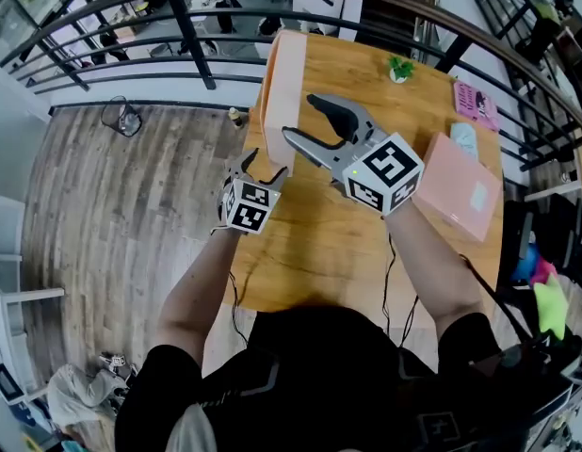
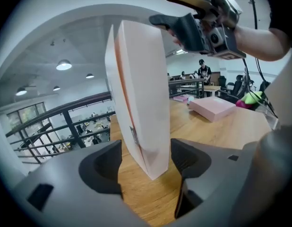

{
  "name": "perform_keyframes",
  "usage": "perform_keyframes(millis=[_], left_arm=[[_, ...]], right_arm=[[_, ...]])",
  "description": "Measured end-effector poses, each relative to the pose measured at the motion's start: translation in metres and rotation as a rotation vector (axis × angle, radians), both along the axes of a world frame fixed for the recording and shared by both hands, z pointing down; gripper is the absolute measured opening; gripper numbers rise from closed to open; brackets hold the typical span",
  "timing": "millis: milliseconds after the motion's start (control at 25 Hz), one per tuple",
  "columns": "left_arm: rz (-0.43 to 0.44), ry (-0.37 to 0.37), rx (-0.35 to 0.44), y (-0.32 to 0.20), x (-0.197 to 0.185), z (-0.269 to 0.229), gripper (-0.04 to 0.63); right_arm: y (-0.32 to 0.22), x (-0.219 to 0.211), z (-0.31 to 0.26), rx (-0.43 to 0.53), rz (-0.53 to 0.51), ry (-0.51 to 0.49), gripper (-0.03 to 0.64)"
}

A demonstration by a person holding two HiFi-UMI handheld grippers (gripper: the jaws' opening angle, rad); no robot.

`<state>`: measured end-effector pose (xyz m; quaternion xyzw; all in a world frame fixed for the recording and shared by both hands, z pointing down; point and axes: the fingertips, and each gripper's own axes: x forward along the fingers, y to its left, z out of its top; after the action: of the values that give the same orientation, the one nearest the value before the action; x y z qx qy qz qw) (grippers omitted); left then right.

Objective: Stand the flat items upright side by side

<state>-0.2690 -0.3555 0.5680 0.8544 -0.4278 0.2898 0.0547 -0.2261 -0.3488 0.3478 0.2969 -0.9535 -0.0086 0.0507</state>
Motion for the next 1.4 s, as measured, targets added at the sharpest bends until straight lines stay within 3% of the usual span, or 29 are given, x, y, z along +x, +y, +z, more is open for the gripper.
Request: perform_keyframes(millis=[240, 520, 840, 1120, 1400], left_arm=[[-0.073, 0.059, 0.029, -0.006, 0.007, -0.018, 0.336], [-0.030, -0.036, 0.054, -0.013, 0.008, -0.016, 0.334], [0.062, -0.098, 0.094, -0.028, 0.015, -0.019, 0.307], [0.080, -0.196, 0.126, -0.052, 0.009, -0.018, 0.289], [0.047, -0.142, 0.076, -0.056, 0.003, -0.016, 0.275]], right_arm=[[0.000, 0.013, 0.036, -0.132, 0.108, -0.002, 0.328], [-0.013, -0.006, 0.095, -0.282, 0.138, 0.052, 0.314], [-0.041, -0.012, 0.119, -0.337, 0.146, 0.004, 0.261], [-0.066, -0.015, 0.123, -0.343, 0.178, -0.058, 0.250], [-0.073, -0.015, 0.123, -0.349, 0.186, -0.036, 0.247]])
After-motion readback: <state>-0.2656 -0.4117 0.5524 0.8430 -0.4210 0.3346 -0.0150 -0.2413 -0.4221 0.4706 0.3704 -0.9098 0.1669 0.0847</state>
